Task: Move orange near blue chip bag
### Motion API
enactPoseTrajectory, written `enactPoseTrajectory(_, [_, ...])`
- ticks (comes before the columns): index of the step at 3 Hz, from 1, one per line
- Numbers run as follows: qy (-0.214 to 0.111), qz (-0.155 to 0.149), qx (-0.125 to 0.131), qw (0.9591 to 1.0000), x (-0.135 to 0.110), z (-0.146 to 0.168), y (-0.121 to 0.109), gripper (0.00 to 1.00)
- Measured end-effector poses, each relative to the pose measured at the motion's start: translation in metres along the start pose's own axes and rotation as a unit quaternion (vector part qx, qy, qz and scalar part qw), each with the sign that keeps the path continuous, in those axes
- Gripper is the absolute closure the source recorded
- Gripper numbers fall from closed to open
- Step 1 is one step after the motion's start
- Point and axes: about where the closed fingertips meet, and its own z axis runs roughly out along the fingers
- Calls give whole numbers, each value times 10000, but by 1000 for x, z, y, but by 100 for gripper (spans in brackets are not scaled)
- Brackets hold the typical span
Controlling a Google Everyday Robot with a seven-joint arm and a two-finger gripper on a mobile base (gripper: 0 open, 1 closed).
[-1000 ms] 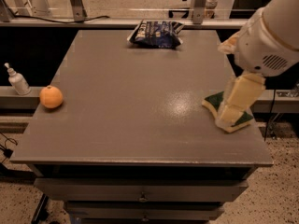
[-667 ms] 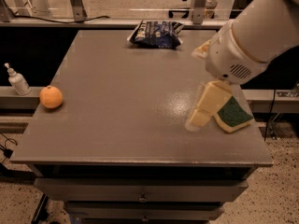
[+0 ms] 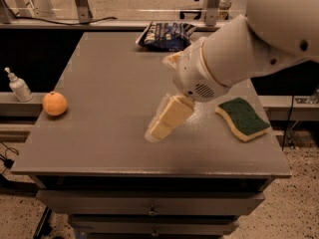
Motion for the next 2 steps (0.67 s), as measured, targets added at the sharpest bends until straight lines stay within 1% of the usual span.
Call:
enactPoseTrajectory(1, [-154,-8,155,9998,-12,0,-5,0])
enactPoseTrajectory(2, [-154,-8,155,9998,-13,0,-5,0])
